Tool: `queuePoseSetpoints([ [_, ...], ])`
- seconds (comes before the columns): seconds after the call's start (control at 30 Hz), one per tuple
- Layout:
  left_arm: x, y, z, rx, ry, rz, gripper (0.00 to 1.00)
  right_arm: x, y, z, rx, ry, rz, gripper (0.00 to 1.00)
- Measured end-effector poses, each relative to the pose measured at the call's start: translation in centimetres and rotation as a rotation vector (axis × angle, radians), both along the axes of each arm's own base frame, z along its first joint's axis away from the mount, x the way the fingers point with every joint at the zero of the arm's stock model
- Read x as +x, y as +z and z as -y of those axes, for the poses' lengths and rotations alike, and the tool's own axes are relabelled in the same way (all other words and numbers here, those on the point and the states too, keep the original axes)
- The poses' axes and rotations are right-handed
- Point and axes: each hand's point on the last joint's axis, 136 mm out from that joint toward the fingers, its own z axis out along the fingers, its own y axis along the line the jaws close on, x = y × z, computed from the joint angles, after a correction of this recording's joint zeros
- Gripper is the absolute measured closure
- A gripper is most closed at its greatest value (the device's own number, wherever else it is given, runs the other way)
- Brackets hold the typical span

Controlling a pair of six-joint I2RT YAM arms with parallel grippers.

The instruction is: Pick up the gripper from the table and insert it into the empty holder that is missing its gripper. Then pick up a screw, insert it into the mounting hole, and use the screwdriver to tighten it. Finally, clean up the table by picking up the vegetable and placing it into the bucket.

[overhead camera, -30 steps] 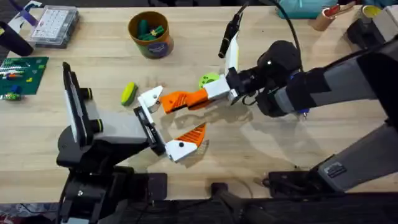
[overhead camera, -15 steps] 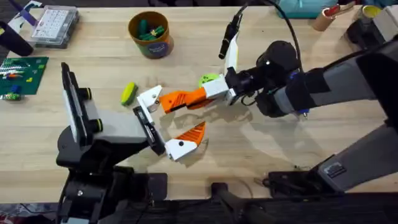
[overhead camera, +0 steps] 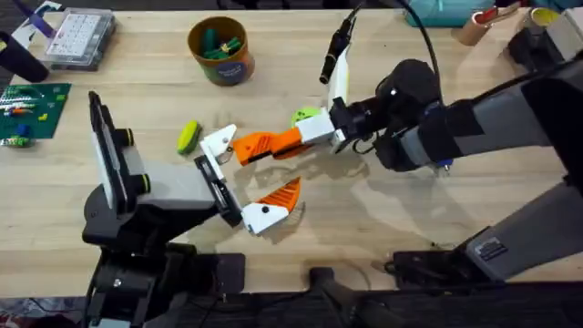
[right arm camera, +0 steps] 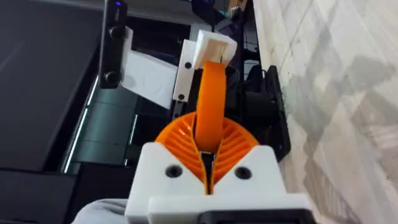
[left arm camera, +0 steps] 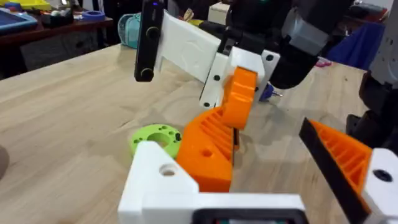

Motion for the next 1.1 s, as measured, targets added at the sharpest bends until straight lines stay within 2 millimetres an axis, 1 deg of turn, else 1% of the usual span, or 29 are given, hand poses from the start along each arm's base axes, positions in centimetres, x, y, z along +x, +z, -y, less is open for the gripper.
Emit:
queuePoseSetpoints([
  [0.63,-0.2,0.0,0.1,0.000,-0.013,0.000,0.014,0.0,0.4,-0.1,0.005,0.004,0.010,0.982],
  [0.9,-0.2,0.0,0.1,-0.003,-0.015,-0.006,0.014,0.3,-0.5,-0.3,-0.035,0.000,-0.059,0.982],
  [1.1,-0.2,0.0,0.1,-0.007,-0.012,-0.015,0.014,0.9,-0.6,-0.6,-0.062,0.010,-0.088,0.982],
])
